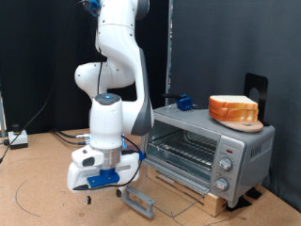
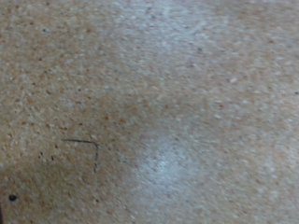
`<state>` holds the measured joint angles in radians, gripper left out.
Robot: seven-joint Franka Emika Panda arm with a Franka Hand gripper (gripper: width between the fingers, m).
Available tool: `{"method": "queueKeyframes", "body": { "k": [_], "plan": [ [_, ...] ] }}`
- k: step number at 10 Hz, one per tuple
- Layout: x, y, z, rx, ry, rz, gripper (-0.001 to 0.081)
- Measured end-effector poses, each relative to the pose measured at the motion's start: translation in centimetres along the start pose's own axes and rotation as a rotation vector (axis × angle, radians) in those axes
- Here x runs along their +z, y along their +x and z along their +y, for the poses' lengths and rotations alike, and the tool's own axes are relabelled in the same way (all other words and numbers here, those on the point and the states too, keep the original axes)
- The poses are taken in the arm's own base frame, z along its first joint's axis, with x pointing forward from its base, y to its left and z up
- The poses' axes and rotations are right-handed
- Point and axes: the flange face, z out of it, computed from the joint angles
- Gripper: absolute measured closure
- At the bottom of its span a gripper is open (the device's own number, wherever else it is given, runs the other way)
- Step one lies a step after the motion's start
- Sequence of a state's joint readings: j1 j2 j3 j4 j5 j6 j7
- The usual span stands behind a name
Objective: Make a piece of toast with the oven
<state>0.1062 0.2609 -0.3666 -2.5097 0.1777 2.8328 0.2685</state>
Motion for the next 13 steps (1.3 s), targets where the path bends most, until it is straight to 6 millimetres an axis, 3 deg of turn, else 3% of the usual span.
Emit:
{"method": "queueKeyframes", "body": {
  "k": [2, 5, 10, 13],
  "plan": [
    [-1.6, 0.4, 0.9, -0.014, 0.029, -0.031, 0.0002],
    [-2.2, -0.3, -0.1, -0.025, 0.118, -0.094, 0.0002],
    [-9.0, -1.0, -1.0, -0.059, 0.358, -0.293, 0.0002],
    [-13.1, -0.8, -0.9, -0.090, 0.389, -0.288, 0.0002]
  ]
}}
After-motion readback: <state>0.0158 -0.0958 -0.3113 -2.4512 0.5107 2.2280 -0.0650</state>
